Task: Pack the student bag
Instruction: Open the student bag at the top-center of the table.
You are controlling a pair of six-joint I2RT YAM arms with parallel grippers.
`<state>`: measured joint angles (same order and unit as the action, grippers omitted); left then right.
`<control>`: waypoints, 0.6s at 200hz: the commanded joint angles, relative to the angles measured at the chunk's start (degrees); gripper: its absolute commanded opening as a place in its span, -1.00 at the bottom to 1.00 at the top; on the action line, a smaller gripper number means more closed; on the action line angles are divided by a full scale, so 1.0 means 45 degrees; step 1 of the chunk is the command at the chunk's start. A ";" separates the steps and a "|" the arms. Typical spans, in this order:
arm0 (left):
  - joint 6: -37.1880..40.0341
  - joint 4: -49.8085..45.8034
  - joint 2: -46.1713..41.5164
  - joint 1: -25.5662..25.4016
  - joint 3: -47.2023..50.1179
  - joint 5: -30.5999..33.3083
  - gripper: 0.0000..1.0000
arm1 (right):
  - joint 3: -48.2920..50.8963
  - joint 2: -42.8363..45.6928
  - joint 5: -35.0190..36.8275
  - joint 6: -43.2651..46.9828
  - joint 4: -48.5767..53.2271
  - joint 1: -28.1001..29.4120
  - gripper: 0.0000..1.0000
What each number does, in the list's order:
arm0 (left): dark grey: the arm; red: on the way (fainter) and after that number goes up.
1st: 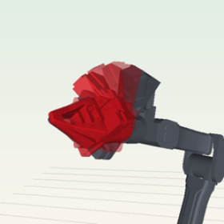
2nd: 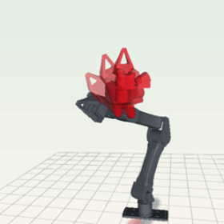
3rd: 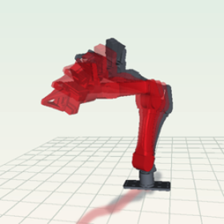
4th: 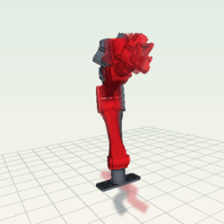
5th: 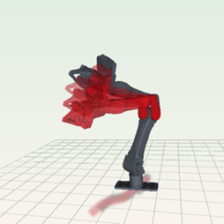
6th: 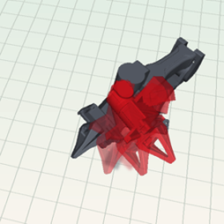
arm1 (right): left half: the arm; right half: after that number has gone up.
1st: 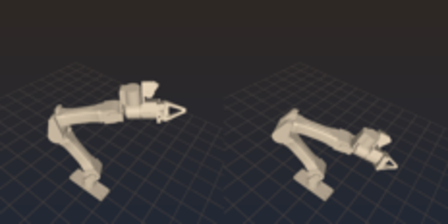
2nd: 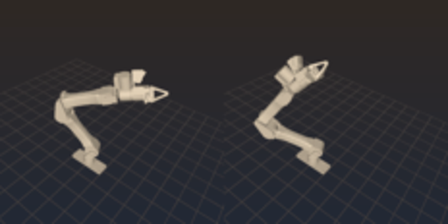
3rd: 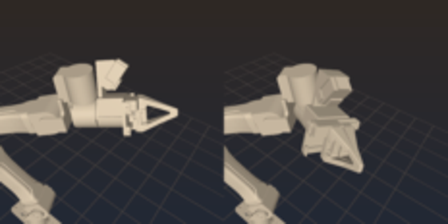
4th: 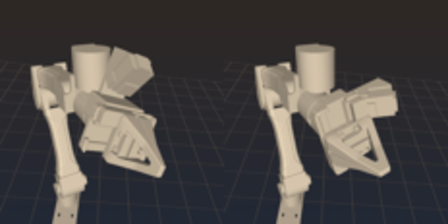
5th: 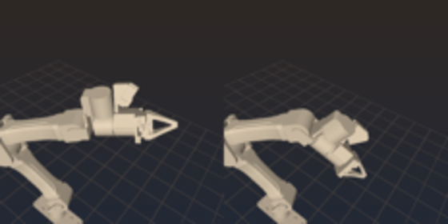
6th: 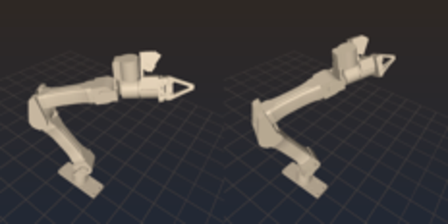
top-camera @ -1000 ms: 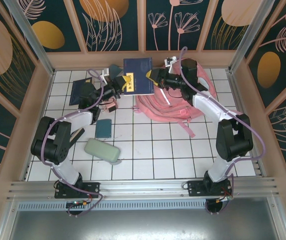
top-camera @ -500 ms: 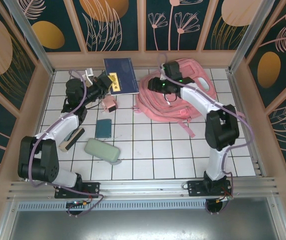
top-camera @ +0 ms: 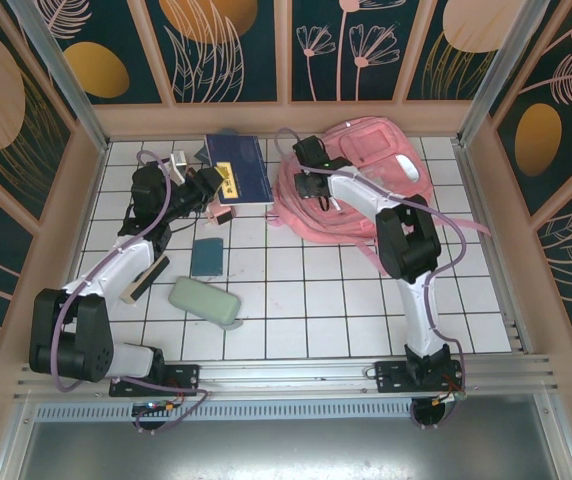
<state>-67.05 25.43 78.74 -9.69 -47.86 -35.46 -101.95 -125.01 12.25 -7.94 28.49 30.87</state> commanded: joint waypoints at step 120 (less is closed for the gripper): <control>-0.0056 0.2171 0.1099 -0.0065 0.0223 0.0504 -1.00 | -0.4343 0.2273 -0.1915 -0.0881 0.2476 -0.1253 -1.00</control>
<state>-66.19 27.92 81.56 -9.69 -47.51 -34.48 -115.20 -121.01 9.89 -9.15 38.41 27.70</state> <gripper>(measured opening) 0.106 0.067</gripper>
